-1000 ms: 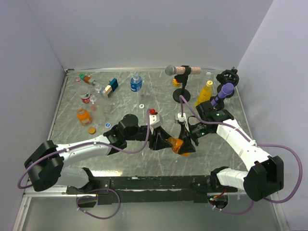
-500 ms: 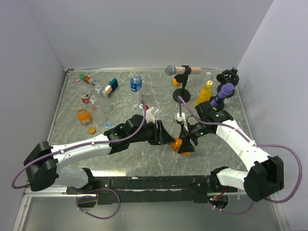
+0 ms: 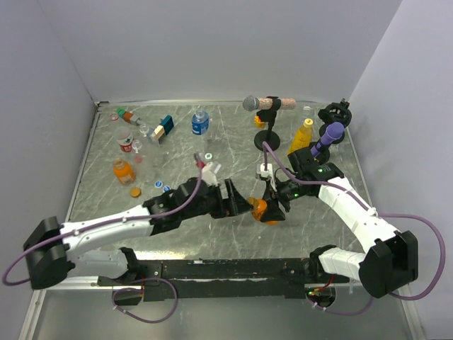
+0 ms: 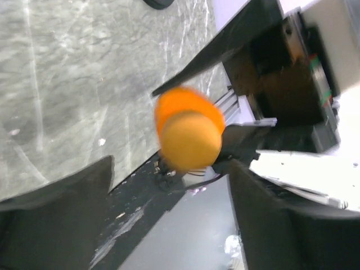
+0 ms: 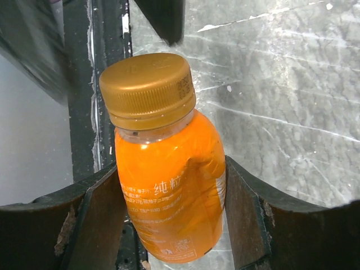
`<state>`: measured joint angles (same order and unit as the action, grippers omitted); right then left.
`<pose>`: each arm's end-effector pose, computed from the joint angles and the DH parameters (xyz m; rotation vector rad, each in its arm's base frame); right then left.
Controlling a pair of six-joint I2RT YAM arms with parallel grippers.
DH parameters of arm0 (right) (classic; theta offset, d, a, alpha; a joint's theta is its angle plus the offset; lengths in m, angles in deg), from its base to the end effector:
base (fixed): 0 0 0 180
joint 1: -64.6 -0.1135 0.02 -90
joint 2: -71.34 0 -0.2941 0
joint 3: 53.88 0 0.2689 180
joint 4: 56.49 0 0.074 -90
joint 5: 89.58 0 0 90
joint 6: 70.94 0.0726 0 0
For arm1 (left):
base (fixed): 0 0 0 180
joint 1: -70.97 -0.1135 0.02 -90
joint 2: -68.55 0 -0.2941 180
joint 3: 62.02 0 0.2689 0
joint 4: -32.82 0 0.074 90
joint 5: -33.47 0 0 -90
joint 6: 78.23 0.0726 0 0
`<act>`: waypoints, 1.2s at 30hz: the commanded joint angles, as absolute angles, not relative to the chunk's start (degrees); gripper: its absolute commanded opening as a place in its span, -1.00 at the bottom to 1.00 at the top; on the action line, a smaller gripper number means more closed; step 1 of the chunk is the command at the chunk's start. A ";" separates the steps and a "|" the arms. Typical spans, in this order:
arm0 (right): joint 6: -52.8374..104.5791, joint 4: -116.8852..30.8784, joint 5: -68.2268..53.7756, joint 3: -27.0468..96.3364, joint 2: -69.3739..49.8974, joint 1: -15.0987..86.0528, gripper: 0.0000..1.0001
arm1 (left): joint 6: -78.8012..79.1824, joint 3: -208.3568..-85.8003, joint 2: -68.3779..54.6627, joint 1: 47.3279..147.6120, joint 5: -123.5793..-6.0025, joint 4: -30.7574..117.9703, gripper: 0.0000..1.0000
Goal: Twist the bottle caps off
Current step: Unscrew the bottle cap from the plastic bottle.
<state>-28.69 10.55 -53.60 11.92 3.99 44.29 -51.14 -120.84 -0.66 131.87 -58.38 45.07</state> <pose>0.1842 0.1308 0.2690 -1.5113 1.8311 1.0643 0.1513 -0.2767 0.2835 -0.0154 2.2663 -1.3495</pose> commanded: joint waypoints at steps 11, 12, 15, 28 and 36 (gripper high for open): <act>-30.86 9.48 -56.18 12.36 5.51 44.39 -0.84 | -18.68 -97.07 20.03 129.95 -69.70 13.73 0.93; -31.30 9.66 -56.45 12.27 5.69 44.39 -0.84 | -14.38 -96.71 20.12 129.95 -70.15 13.28 0.93; -32.71 10.19 -57.33 11.75 5.95 44.39 -0.83 | -2.86 -97.49 18.81 129.95 -73.66 13.28 0.93; -38.95 11.68 -60.05 9.72 7.80 44.39 -0.83 | 12.21 -110.59 -1.93 128.89 -86.85 9.07 0.85; -39.22 12.12 -60.32 10.07 7.54 44.30 -0.83 | 8.79 -113.75 -5.19 127.57 -91.16 10.55 0.33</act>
<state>-36.62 11.73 -57.60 9.88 6.37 44.29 9.07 -109.69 -4.01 127.96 -86.94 11.76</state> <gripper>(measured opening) 0.675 0.718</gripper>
